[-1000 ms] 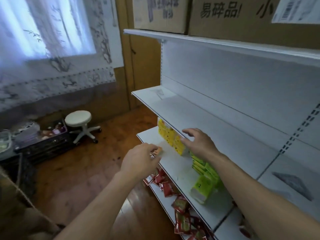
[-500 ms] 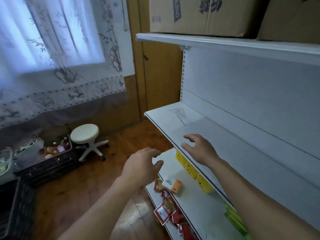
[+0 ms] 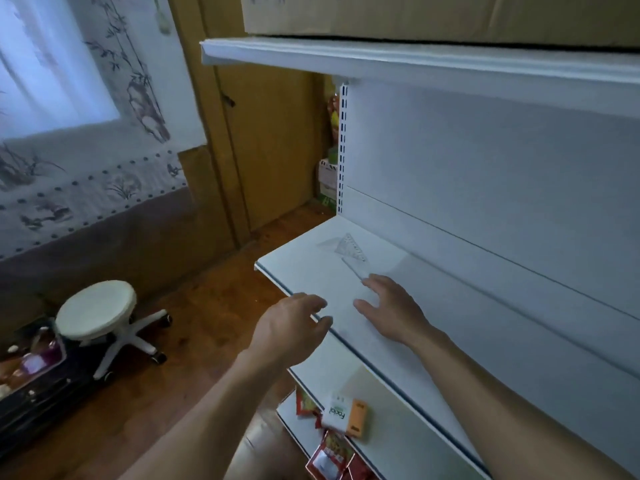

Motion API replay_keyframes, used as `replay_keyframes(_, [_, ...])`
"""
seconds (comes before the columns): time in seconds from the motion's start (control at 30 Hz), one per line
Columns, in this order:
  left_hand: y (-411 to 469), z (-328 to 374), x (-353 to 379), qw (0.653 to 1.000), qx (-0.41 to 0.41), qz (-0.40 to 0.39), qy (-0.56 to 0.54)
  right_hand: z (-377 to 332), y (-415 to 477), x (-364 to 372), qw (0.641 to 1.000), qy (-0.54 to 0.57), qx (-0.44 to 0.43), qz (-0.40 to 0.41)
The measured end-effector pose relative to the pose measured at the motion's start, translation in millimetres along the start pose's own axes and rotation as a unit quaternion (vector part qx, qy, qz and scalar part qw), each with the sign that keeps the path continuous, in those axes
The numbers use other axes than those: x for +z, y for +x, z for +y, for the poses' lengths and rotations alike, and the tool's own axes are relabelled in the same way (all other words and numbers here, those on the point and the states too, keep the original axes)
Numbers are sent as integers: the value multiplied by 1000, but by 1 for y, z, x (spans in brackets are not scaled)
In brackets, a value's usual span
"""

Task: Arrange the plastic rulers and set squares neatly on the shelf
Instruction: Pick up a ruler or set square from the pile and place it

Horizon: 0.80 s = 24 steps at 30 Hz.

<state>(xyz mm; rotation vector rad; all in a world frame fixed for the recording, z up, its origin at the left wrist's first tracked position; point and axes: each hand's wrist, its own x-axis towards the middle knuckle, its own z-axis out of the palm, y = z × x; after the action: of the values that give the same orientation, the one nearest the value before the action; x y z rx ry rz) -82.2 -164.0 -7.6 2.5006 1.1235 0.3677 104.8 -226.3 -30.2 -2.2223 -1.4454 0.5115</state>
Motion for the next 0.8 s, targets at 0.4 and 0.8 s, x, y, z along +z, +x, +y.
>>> replay_keyframes(0.4, [137,-62,4,986,130,-100,-31,-7,51,38,982,-165,91,-9])
replay_keyframes(0.8, [169,-79,12,961,217,-152,-82,-43,8,69,988,-137,3,66])
